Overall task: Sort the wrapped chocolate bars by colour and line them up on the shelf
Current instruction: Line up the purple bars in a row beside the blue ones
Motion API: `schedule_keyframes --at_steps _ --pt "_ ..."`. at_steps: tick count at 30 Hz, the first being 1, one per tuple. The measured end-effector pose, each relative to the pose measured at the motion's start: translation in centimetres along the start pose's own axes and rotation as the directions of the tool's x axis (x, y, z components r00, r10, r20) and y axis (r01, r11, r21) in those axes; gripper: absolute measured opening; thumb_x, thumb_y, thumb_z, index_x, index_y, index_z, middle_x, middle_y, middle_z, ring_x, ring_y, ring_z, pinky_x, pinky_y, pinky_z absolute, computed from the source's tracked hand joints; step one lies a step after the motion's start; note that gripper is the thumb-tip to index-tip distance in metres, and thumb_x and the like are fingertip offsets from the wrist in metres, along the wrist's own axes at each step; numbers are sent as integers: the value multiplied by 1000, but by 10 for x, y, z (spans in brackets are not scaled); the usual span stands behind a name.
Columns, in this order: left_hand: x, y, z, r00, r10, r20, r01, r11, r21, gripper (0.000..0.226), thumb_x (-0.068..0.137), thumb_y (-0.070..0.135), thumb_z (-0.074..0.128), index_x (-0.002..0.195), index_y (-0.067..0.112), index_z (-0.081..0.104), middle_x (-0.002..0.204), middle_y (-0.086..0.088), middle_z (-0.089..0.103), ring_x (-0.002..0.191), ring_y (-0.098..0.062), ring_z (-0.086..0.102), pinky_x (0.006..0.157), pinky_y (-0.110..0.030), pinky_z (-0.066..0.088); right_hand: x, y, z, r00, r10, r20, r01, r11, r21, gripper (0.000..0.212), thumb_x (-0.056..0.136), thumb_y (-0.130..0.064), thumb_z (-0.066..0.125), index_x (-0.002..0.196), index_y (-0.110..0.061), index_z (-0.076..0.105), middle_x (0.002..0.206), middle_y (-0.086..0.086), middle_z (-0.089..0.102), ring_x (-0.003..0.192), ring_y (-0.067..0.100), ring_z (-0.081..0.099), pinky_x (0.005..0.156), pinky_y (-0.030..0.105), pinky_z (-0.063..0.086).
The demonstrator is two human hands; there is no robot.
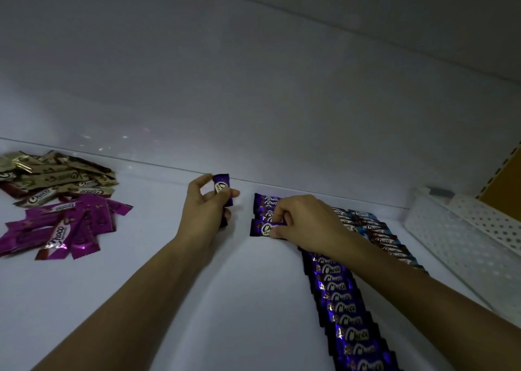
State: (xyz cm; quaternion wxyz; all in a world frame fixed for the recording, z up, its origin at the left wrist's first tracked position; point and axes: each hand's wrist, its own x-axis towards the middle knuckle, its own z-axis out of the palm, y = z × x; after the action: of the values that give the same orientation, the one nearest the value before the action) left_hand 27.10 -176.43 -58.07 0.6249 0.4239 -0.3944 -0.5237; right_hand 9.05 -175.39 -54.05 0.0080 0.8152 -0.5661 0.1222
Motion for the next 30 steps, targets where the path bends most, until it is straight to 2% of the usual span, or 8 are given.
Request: schedule_keyframes --at_steps 4,13,16,20,23,25,28,30 --pt "-4 -1 -1 998 34 57 -34 999 14 19 94 16 60 109 5 58 94 1 75 42 -4 42 41 -14 37 3 0 2 999 29 -21 -30 999 -30 21 79 -39 71 93 -24 66 71 -16 45 70 6 47 52 20 27" --pt "-9 1 0 987 91 130 -101 992 73 22 91 20 63 96 -1 63 76 2 74 39 -4 39 40 -13 34 5 5 -2 998 43 36 -41 997 -62 25 81 -39 70 100 -23 67 82 -12 50 75 7 48 66 23 34" --pt "-11 3 2 984 100 149 -113 991 77 24 89 22 64 91 -2 64 75 1 74 38 -5 38 38 -13 31 4 3 -4 997 76 -23 -72 987 141 18 85 -38 66 92 -22 69 76 -13 59 70 8 56 64 24 42" --pt "-12 4 4 975 111 193 -129 988 82 18 89 22 63 85 5 67 73 -7 72 36 -8 37 36 -14 27 6 -13 -16 971 224 -82 -118 749 652 33 93 -43 50 90 -15 68 74 -3 68 57 2 60 60 18 46" --pt "-12 3 3 966 112 232 -138 985 100 19 91 24 61 74 17 67 62 -21 62 35 -12 36 37 -14 25 5 -21 -20 979 174 103 -194 664 722 32 91 -48 53 98 -21 68 85 -5 73 66 2 66 58 14 46" --pt "-13 2 3 954 110 279 -156 977 147 21 93 22 58 74 17 66 48 -10 55 34 -11 37 36 -15 26 3 -25 -15 979 133 156 -204 578 790 21 89 -36 62 99 -19 71 89 -2 74 80 6 70 63 18 51" --pt "-15 1 5 952 108 285 -157 975 154 24 97 22 53 84 7 65 59 -3 65 38 -10 42 37 -15 31 5 -26 -13 961 244 130 -222 400 889 19 89 -21 64 103 -11 69 95 7 74 88 20 70 80 31 55" --pt "-10 -1 6 975 76 208 -111 981 161 18 98 17 50 92 12 65 72 2 70 46 -9 49 42 -17 39 9 -20 -18 940 318 123 -235 343 909 18 91 -17 60 105 -7 65 92 7 72 78 15 69 75 25 55"
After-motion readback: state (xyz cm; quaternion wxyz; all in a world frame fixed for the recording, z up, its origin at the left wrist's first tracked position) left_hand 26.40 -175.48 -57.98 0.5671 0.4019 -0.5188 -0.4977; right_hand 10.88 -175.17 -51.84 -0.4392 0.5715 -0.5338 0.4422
